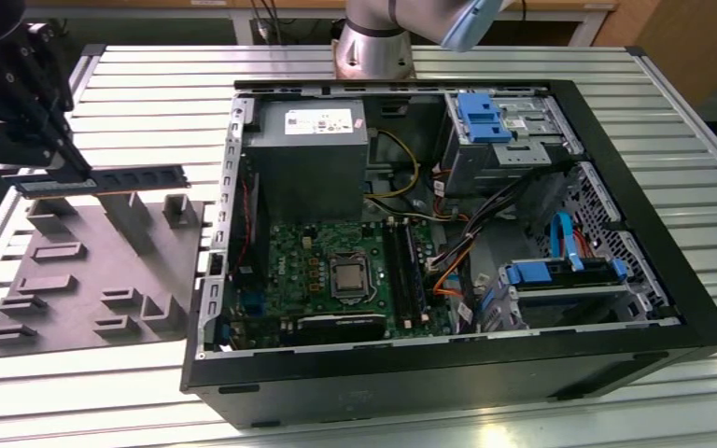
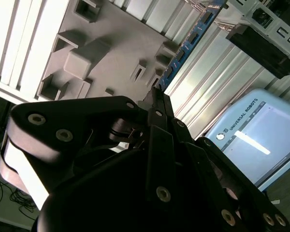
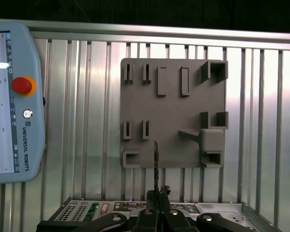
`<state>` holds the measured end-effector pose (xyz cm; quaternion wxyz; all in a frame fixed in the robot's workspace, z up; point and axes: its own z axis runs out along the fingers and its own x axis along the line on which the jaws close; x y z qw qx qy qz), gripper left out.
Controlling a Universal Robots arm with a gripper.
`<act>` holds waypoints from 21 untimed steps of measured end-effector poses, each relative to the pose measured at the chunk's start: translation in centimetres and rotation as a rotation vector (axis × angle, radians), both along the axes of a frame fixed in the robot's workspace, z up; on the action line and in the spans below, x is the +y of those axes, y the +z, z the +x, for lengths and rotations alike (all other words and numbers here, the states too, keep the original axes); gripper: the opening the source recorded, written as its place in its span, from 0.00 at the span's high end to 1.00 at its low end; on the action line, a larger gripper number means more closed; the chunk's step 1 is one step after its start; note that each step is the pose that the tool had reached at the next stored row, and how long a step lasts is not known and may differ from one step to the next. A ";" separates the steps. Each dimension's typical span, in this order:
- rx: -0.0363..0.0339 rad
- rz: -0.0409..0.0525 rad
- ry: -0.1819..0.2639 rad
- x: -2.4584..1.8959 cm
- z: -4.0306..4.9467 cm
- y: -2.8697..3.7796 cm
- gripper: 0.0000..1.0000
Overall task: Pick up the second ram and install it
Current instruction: 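Pick up the second ram and move it above second insertion slot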
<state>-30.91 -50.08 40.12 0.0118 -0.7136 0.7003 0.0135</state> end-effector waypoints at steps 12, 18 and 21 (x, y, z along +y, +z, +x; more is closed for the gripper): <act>0.0001 -0.0001 0.000 0.00 0.41 0.01 0.89; 0.0000 0.0000 0.000 0.00 0.66 0.00 0.89; 0.0000 0.0000 0.000 0.00 0.79 0.00 0.89</act>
